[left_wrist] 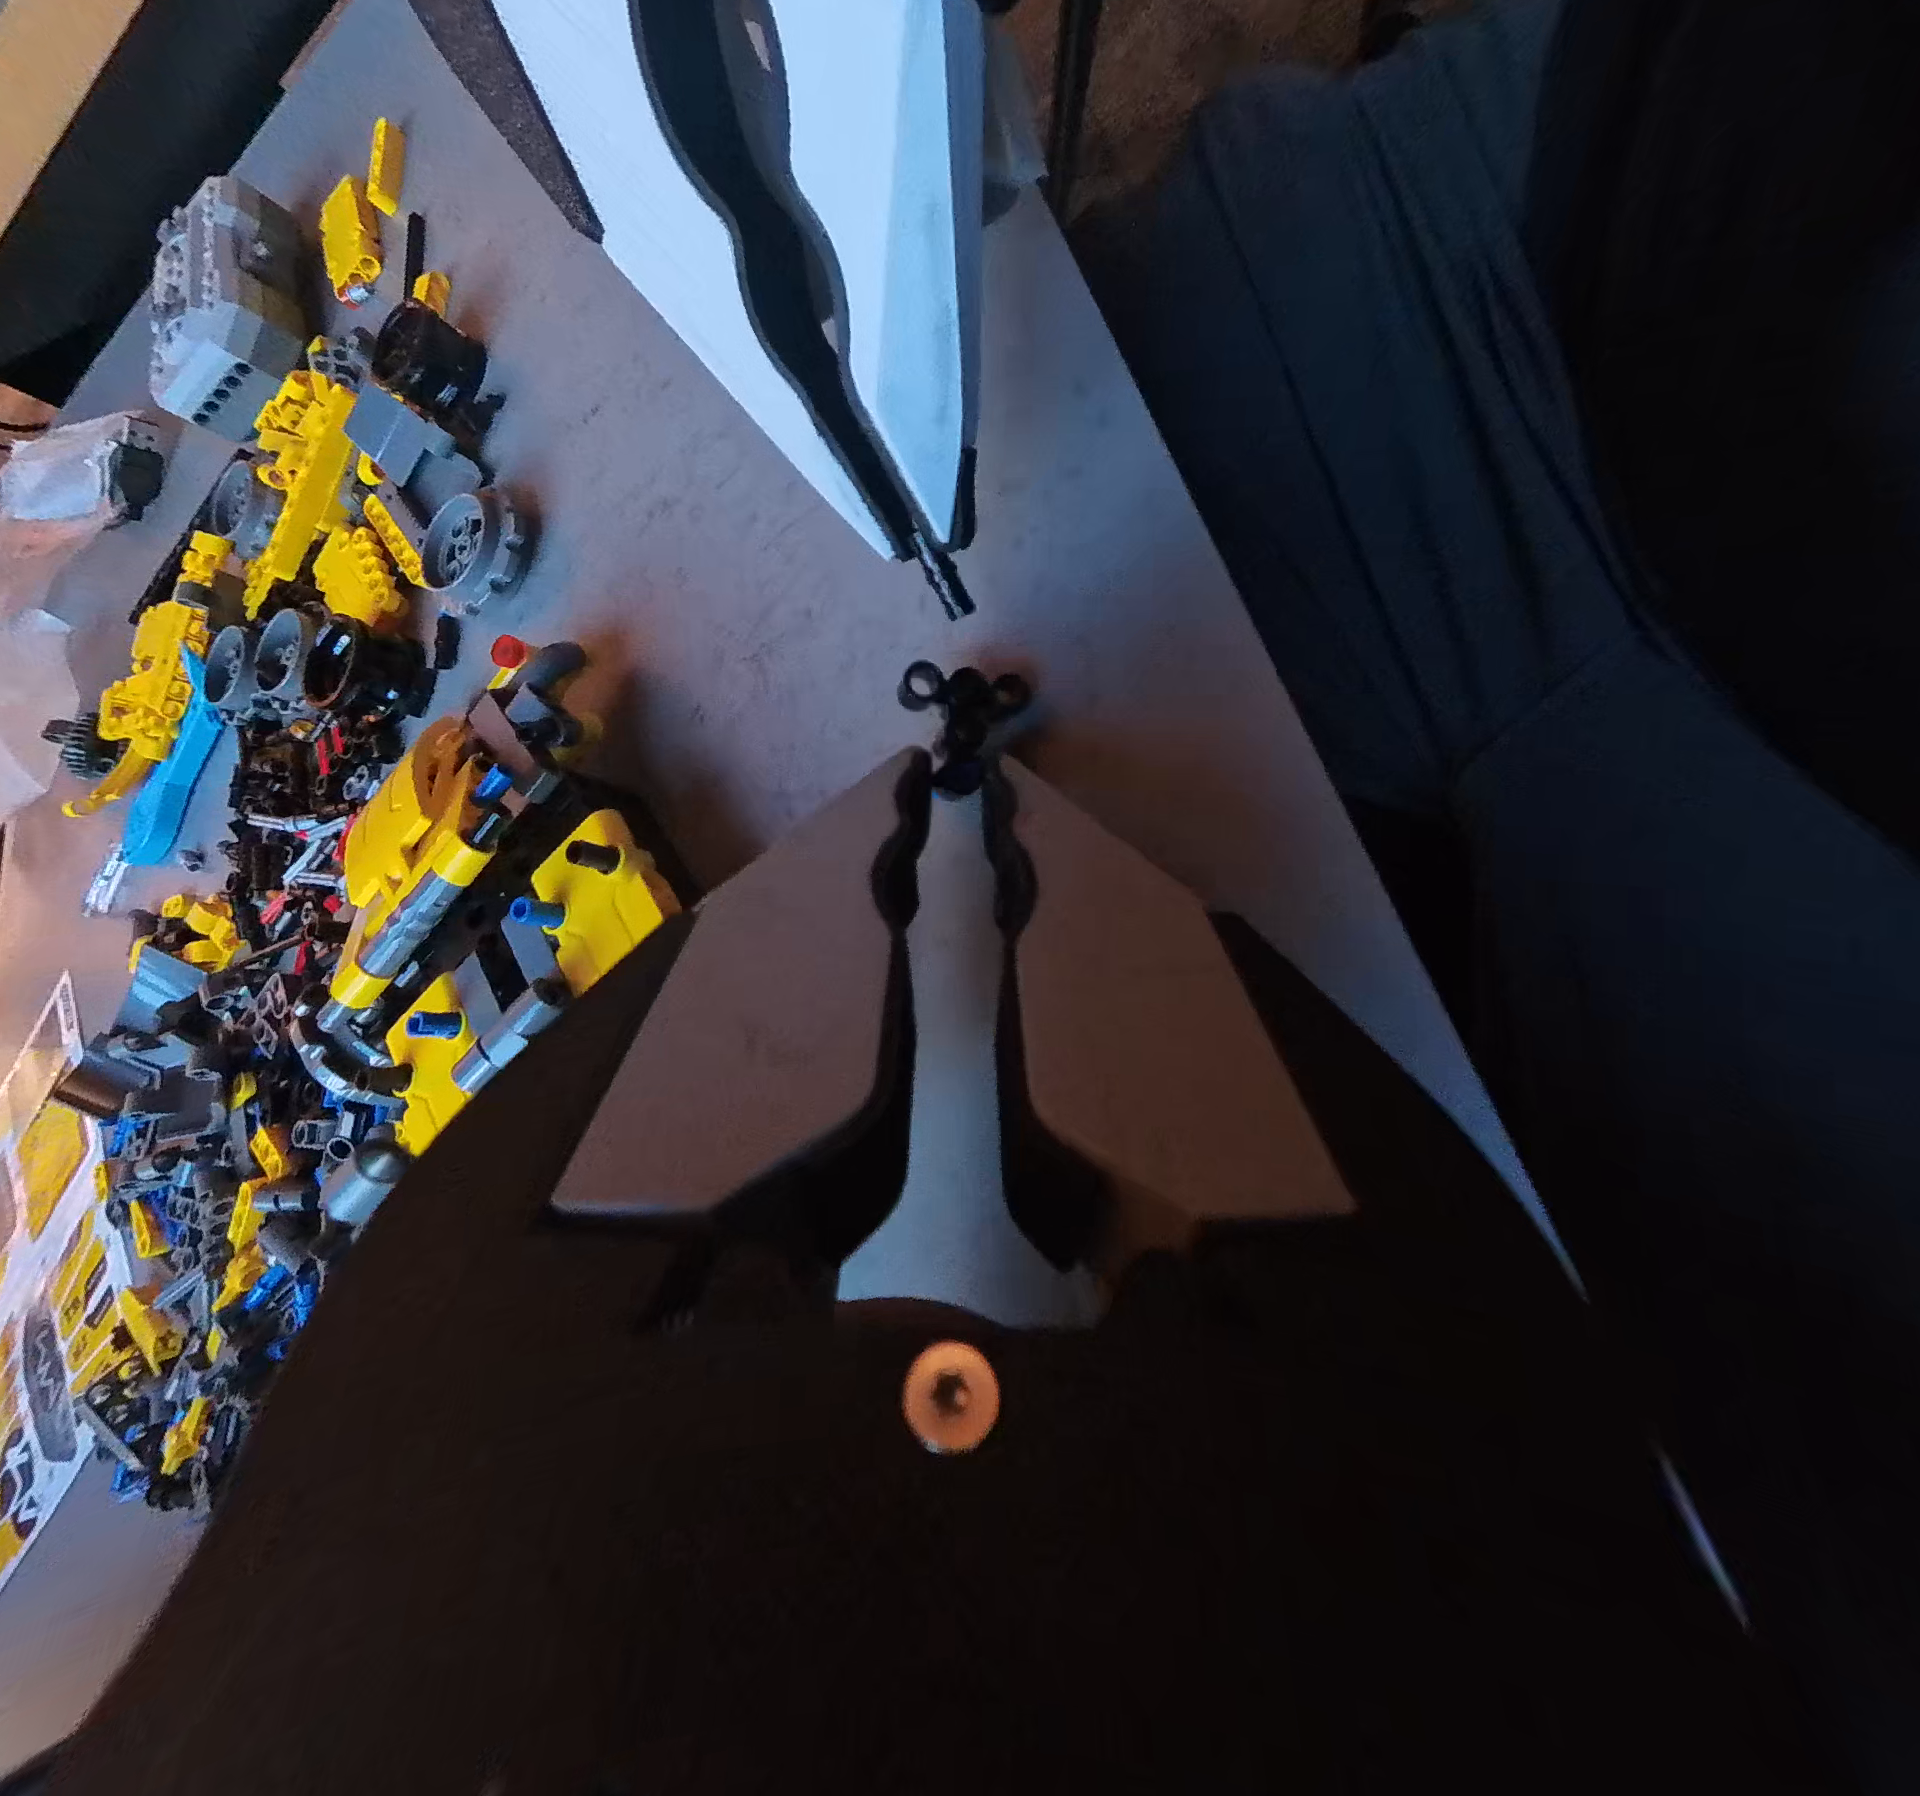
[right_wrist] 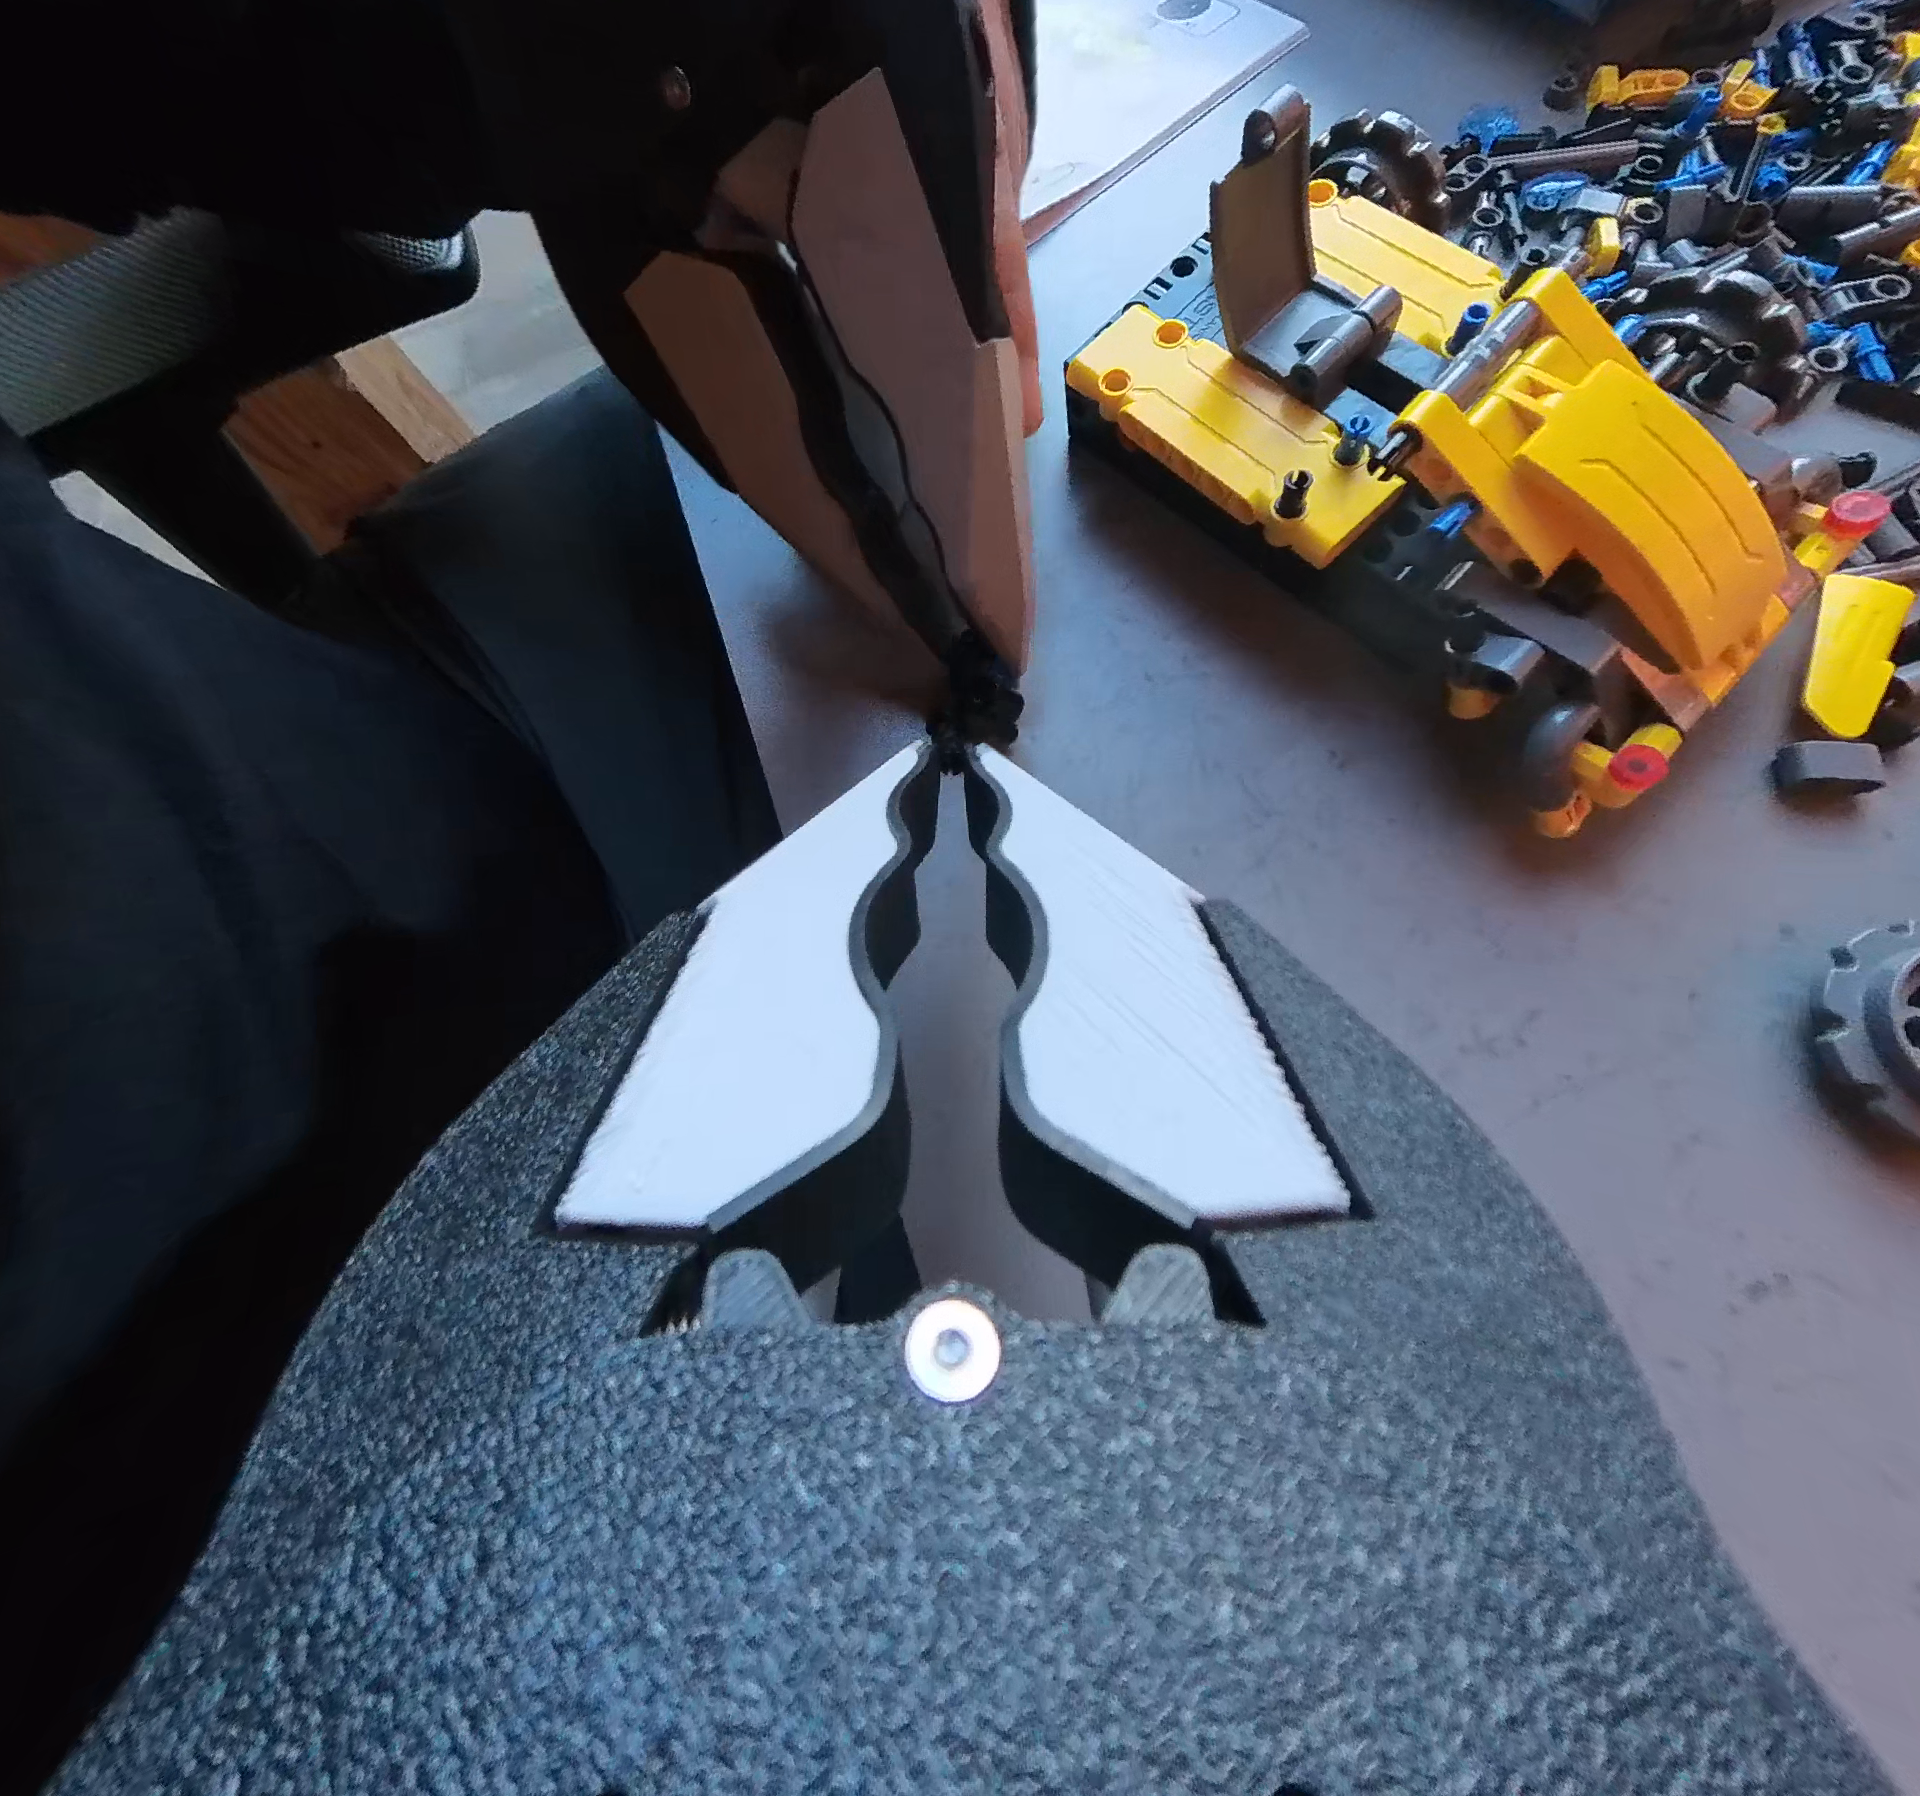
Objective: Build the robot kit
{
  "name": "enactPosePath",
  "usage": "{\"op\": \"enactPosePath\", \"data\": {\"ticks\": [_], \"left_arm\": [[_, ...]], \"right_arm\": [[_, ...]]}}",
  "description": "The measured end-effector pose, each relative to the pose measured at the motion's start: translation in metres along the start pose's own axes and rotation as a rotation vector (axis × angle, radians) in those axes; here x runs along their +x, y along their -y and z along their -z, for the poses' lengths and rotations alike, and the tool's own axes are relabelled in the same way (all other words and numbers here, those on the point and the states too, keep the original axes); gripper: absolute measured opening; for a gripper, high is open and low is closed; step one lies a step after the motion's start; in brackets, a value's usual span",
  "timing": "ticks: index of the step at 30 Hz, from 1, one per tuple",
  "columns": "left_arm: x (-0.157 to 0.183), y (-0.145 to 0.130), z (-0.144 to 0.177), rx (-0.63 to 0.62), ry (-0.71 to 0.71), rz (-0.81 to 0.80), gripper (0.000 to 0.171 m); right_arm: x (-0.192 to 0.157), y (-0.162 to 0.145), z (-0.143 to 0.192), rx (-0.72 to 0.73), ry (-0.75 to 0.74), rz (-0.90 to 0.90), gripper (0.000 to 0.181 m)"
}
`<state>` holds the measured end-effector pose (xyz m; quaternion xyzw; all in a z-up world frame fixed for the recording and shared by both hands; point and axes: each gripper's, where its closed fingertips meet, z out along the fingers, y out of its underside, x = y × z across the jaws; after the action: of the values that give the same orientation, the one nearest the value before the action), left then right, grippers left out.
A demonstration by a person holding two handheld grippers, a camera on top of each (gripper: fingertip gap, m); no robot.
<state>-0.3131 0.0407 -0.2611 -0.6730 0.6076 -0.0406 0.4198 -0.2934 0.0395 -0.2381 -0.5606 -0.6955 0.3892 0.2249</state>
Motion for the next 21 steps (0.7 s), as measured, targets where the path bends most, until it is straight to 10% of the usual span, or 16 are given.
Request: {"op": "enactPosePath", "data": {"ticks": [21], "left_arm": [[0.006,0.013,-0.005,-0.141,-0.133,0.370,0.005]], "right_arm": [[-0.005,-0.004,0.006,-0.128,-0.203,0.228,0.004]]}}
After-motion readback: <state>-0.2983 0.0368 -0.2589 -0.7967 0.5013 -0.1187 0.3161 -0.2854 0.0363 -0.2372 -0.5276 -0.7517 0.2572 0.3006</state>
